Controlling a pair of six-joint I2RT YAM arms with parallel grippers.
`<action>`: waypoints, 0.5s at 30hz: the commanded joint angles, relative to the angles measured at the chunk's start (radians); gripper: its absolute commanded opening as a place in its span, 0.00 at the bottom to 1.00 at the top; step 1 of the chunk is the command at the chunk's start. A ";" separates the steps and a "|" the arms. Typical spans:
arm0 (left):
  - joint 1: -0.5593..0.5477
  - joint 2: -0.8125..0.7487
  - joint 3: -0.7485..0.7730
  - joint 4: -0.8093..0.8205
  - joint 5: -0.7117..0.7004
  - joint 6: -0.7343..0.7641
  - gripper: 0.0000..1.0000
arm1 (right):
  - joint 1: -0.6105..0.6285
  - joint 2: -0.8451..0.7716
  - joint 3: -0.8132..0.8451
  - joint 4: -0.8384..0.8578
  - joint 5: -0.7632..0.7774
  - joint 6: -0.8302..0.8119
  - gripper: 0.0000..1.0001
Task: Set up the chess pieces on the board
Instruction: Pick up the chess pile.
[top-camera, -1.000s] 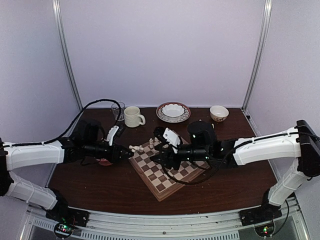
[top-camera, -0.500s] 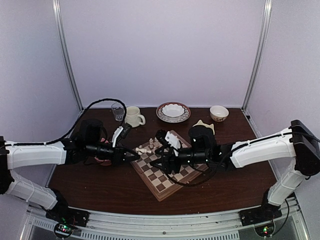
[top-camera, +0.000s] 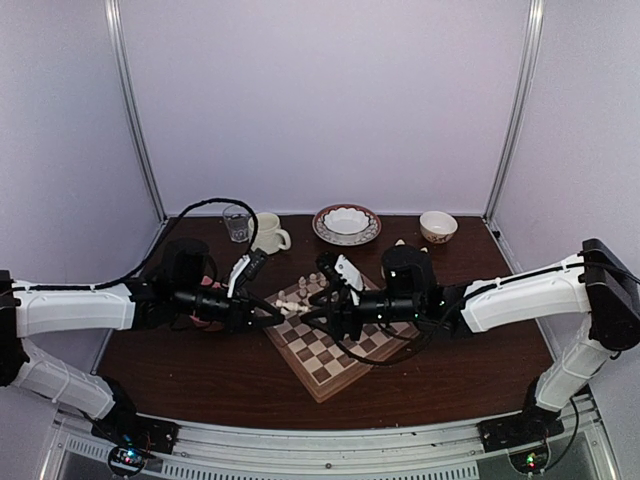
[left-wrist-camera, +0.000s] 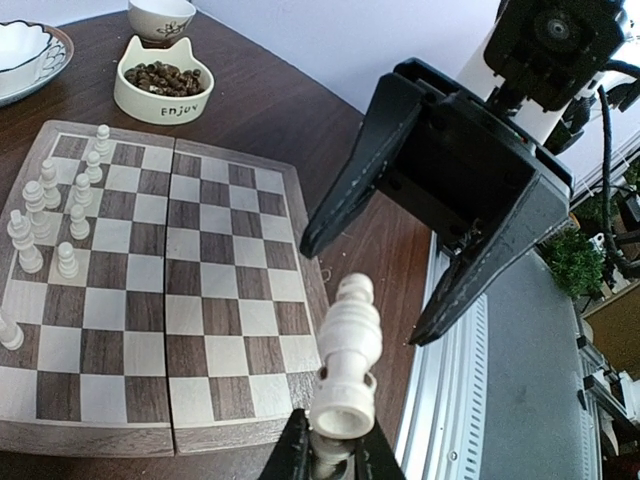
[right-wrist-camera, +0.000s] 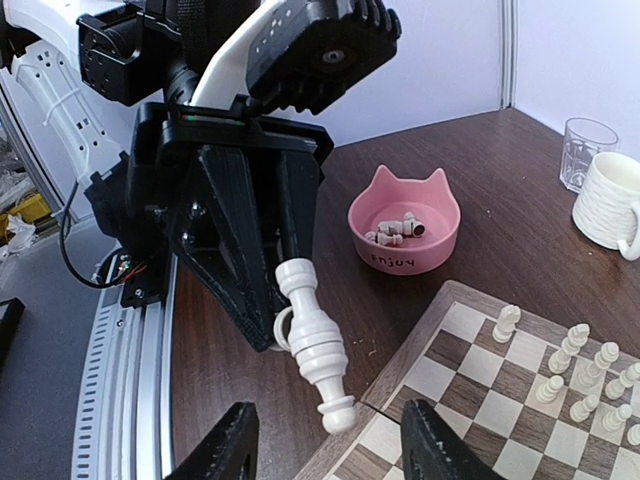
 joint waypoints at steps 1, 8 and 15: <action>-0.009 0.007 0.036 0.055 0.036 0.022 0.03 | -0.009 -0.003 0.000 0.032 -0.045 0.022 0.47; -0.012 0.007 0.039 0.051 0.033 0.023 0.03 | -0.011 -0.001 0.007 0.026 -0.068 0.022 0.29; -0.013 0.006 0.041 0.039 0.021 0.025 0.03 | -0.014 -0.003 0.008 0.023 -0.071 0.025 0.03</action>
